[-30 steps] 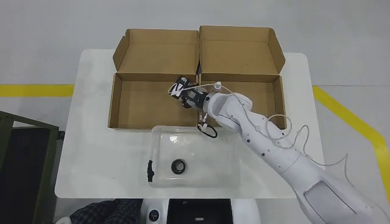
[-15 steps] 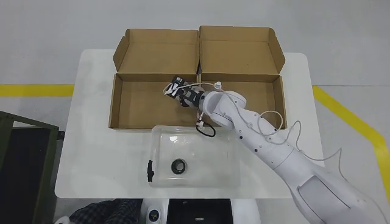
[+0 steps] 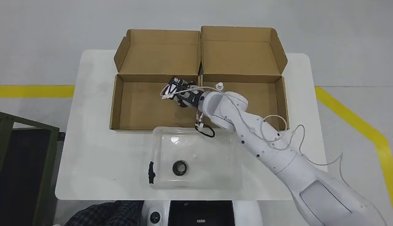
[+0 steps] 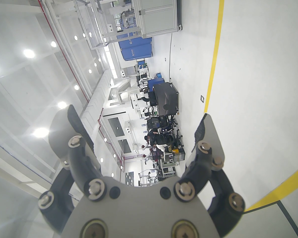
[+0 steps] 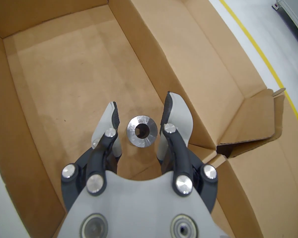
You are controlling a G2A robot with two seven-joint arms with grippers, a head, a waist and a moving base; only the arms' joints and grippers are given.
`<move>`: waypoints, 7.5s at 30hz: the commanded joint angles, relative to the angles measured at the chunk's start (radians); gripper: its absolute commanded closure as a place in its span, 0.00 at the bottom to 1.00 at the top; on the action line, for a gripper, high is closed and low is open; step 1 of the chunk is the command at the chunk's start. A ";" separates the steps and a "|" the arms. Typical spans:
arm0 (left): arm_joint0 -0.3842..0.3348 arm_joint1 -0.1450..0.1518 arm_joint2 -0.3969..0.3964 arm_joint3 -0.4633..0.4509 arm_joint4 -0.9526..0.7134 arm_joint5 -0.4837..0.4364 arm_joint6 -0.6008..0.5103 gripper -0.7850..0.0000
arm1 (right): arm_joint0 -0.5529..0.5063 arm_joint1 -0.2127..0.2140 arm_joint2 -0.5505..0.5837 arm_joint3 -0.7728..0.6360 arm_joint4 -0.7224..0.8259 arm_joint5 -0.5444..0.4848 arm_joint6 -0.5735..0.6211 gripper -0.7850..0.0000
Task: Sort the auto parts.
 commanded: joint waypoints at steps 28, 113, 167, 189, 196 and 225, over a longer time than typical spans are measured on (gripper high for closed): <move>0.000 0.000 0.000 0.000 0.000 0.000 0.000 0.00 | -0.587 0.156 0.283 -0.707 -0.196 -0.335 0.011 0.34; 0.000 0.000 0.000 0.000 0.000 0.000 0.000 0.00 | -0.589 0.197 0.239 -0.535 -0.080 -0.466 -0.124 1.00; 0.000 0.000 0.000 0.000 0.000 0.000 0.000 0.00 | -0.698 0.273 0.635 -0.616 0.311 -0.445 -0.242 1.00; 0.000 0.000 0.000 0.000 0.000 0.000 0.000 0.00 | -0.393 0.212 0.304 -0.471 0.169 -0.238 -0.101 1.00; 0.000 0.000 0.000 0.000 0.000 0.000 0.000 0.00 | -0.301 0.183 0.214 -0.386 0.125 -0.173 -0.072 1.00; 0.000 0.000 0.000 0.000 0.000 0.000 0.000 0.00 | -0.153 0.099 0.047 -0.153 0.020 -0.093 -0.007 0.75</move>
